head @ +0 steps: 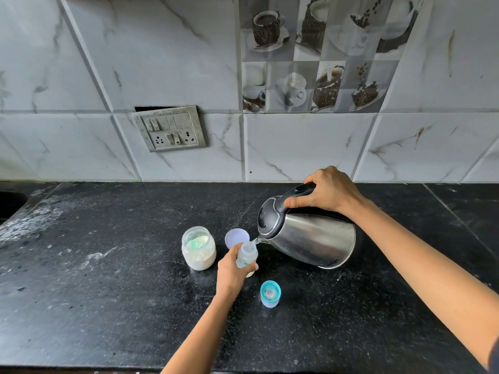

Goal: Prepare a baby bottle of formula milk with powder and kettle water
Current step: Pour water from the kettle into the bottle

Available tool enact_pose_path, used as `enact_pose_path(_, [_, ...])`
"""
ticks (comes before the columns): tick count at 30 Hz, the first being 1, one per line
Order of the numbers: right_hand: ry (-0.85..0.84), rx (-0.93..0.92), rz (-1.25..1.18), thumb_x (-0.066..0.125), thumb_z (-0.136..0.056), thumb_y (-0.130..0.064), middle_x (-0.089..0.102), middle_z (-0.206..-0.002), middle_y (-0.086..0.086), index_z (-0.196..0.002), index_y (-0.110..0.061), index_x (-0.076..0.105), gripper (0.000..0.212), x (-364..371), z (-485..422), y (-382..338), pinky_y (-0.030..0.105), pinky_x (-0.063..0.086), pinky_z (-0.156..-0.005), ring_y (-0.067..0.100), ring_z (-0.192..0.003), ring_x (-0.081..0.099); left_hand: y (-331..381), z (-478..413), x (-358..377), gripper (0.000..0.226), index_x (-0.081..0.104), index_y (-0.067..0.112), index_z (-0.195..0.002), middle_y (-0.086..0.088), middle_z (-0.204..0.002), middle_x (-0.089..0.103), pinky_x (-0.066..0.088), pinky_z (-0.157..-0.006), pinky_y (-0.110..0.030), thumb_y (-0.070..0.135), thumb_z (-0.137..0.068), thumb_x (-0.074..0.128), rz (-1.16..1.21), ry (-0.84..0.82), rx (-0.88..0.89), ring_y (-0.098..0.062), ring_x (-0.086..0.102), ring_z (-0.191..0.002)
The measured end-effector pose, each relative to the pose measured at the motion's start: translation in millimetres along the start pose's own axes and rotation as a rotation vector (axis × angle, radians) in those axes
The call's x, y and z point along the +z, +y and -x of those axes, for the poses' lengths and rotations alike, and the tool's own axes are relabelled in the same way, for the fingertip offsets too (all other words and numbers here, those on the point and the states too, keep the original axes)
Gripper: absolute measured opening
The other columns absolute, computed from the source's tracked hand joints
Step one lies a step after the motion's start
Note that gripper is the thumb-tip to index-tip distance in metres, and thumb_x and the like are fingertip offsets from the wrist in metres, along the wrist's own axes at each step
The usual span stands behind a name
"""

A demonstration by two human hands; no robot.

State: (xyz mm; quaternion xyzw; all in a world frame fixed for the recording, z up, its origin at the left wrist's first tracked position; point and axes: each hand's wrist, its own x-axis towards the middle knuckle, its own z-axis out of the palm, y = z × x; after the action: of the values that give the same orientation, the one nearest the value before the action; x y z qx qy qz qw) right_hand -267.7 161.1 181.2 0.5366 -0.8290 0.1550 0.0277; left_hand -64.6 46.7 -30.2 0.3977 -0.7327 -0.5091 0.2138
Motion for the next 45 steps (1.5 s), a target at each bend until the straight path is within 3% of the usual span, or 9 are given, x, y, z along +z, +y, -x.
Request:
enact_pose_path(13, [0.012,0.029,-0.016,0.061,-0.052,-0.085,0.05,-0.048,-0.001,-0.057,-0.008,0.059,0.077,5,0,4,0.029,0.035,-0.05,0.022,-0.056,0.055,0,-1,0,0.055,0.053,0.038,-0.111,0.012,-0.106,0.063,0.048,-0.089,-0.031,0.018,-0.068,0.081,0.008,-0.005,-0.006,-0.01,0.059,-0.099])
enact_pose_path(19, [0.021,0.066,-0.117,0.066,-0.052,-0.079,0.047,-0.043,-0.007,-0.052,-0.016,0.059,0.064,16,6,10,0.027,0.029,-0.045,0.014,-0.046,0.047,0,-1,0,0.053,0.055,0.033,-0.111,0.01,-0.104,0.065,0.048,-0.087,-0.03,0.017,-0.068,0.081,0.007,-0.005,-0.01,-0.011,0.059,-0.096])
enact_pose_path(24, [0.091,0.101,-0.193,0.056,-0.048,-0.086,0.051,-0.046,0.001,-0.054,-0.005,0.059,0.081,33,14,25,0.03,0.032,-0.048,0.018,-0.048,0.047,2,0,0,0.051,0.055,0.034,-0.107,0.01,-0.099,0.065,0.043,-0.077,-0.022,0.017,-0.067,0.082,0.013,-0.003,-0.013,-0.008,0.059,-0.09])
enact_pose_path(29, [0.12,0.145,-0.275,0.059,-0.048,-0.085,0.04,-0.041,-0.004,-0.049,-0.009,0.05,0.077,46,19,39,0.032,0.031,-0.049,0.015,-0.045,0.04,2,0,-1,0.05,0.056,0.031,-0.107,0.011,-0.098,0.064,0.04,-0.072,-0.015,0.017,-0.067,0.082,0.014,-0.003,-0.017,-0.003,0.057,-0.086])
enact_pose_path(33, [0.196,0.165,-0.347,0.059,-0.05,-0.079,0.034,-0.04,-0.006,-0.045,-0.014,0.043,0.067,52,24,51,0.033,0.028,-0.05,0.014,-0.044,0.033,0,-1,-1,0.05,0.058,0.028,-0.109,0.011,-0.099,0.065,0.042,-0.077,-0.019,0.017,-0.067,0.082,0.019,-0.003,-0.026,-0.005,0.059,-0.089])
enact_pose_path(39, [0.354,0.213,-0.486,0.062,-0.06,-0.071,0.041,-0.042,0.0,-0.049,-0.004,0.054,0.068,64,36,79,0.023,0.025,-0.047,0.01,-0.044,0.035,-4,0,1,0.051,0.058,0.026,-0.109,0.011,-0.099,0.065,0.042,-0.077,-0.02,0.016,-0.066,0.083,0.039,0.007,-0.039,-0.01,0.06,-0.092])
enact_pose_path(43, [0.474,0.337,-0.673,0.065,-0.062,-0.062,0.043,-0.041,-0.011,-0.047,-0.024,0.054,0.042,78,50,86,0.017,0.028,-0.047,0.003,-0.043,0.041,-5,1,1,0.054,0.057,0.025,-0.112,0.011,-0.102,0.064,0.042,-0.082,-0.023,0.015,-0.066,0.083,0.04,0.003,-0.04,-0.01,0.06,-0.095])
enact_pose_path(45, [0.524,0.392,-0.755,0.066,-0.062,-0.06,0.044,-0.039,-0.01,-0.048,-0.023,0.054,0.041,84,55,90,0.017,0.03,-0.047,0.003,-0.042,0.042,-6,1,2,0.054,0.056,0.027,-0.112,0.012,-0.102,0.064,0.043,-0.082,-0.023,0.016,-0.066,0.083,0.036,-0.001,-0.038,-0.009,0.06,-0.096])
